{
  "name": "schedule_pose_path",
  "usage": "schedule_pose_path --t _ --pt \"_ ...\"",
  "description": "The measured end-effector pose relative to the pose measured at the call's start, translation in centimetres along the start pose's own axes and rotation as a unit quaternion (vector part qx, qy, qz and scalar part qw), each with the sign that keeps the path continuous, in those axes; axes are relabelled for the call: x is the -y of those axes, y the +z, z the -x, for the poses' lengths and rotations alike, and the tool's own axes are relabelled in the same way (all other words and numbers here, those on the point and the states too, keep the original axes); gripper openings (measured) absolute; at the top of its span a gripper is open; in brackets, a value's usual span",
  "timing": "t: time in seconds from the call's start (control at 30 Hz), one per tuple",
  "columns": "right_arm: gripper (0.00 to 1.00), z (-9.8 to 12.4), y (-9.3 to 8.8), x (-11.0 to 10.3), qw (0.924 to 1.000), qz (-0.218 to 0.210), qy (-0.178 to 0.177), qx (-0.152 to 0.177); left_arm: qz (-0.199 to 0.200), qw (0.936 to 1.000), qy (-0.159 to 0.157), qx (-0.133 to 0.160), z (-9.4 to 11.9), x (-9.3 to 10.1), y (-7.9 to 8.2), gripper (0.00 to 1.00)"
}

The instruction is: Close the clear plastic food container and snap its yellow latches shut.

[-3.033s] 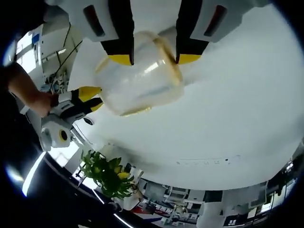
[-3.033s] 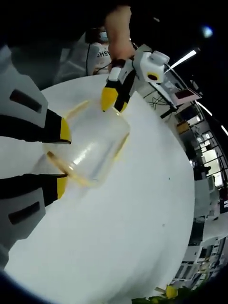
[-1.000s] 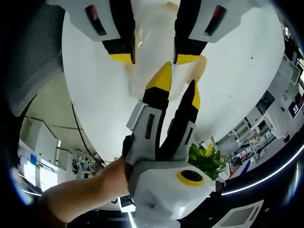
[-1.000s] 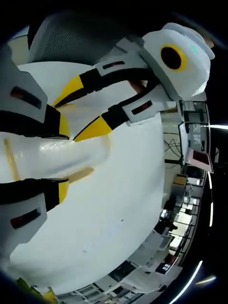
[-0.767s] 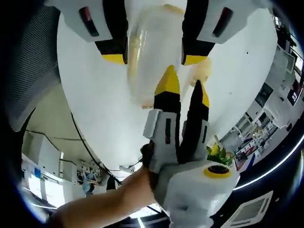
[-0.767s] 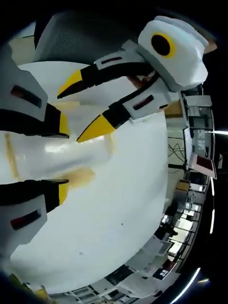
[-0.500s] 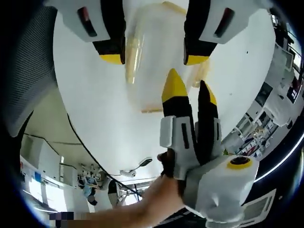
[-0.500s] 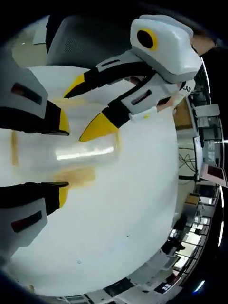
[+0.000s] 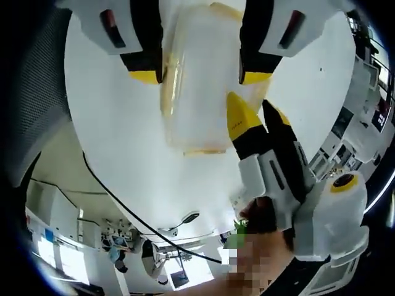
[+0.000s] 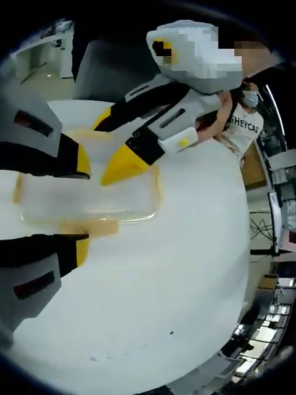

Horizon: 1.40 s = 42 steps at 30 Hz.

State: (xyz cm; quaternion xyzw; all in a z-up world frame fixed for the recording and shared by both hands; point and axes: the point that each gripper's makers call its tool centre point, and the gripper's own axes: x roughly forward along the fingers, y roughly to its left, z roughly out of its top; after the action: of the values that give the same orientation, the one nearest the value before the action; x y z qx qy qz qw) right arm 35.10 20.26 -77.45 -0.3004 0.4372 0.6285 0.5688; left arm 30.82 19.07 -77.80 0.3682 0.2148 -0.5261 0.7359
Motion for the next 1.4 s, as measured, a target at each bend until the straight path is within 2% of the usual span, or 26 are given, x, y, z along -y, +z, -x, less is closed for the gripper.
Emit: schedule_pose_path --t 0.2,0.23,0.33,0.37,0.43,0.57,0.87,0.9,0.93,1.0,1.4 --pt "0.33 -0.3 -0.1 0.1 0.999 0.008 0.008 -0.043 0.005 0.9999 0.0 0.01 -0.4 -0.1 0.3 0.48" --pt "0.32 -0.2 -0.3 0.0 0.9976 0.023 0.007 -0.065 0.007 0.9999 0.001 0.011 -0.4 -0.1 0.3 0.48" --pt "0.32 -0.4 -0.3 -0.3 0.9946 0.026 0.02 -0.098 0.011 0.9998 0.0 0.017 -0.4 0.0 0.4 0.48" --pt "0.32 -0.4 -0.4 0.2 0.9935 0.016 0.024 -0.11 0.014 0.9997 0.001 0.018 -0.4 0.0 0.4 0.47" --pt "0.32 -0.4 -0.5 0.5 0.9899 0.028 0.028 -0.136 0.012 0.9998 0.0 0.017 -0.5 0.0 0.4 0.47" --pt "0.31 -0.6 -0.5 0.5 0.9848 0.038 0.029 -0.167 0.004 0.9998 -0.008 0.02 -0.5 0.1 0.5 0.45" --pt "0.29 -0.7 -0.6 0.6 0.9877 0.033 0.034 -0.149 -0.006 0.9998 -0.008 0.016 -0.6 0.1 0.4 0.41" --pt "0.28 0.0 -2.0 -0.2 0.9808 0.012 0.043 -0.19 -0.012 0.9997 -0.011 0.019 -0.7 0.2 0.7 0.41" --pt "0.28 -0.9 -0.8 0.5 0.9868 0.03 0.035 -0.155 -0.003 0.9997 -0.012 0.02 -0.7 0.3 0.7 0.41" --pt "0.27 -0.9 -0.9 0.3 0.9857 0.025 0.044 -0.161 0.003 0.9995 -0.013 0.029 -0.7 0.4 0.9 0.41" --pt "0.3 -0.9 -0.4 0.3 0.9848 0.019 0.044 -0.167 -0.002 0.9996 -0.008 0.027 -0.6 0.6 0.9 0.41"
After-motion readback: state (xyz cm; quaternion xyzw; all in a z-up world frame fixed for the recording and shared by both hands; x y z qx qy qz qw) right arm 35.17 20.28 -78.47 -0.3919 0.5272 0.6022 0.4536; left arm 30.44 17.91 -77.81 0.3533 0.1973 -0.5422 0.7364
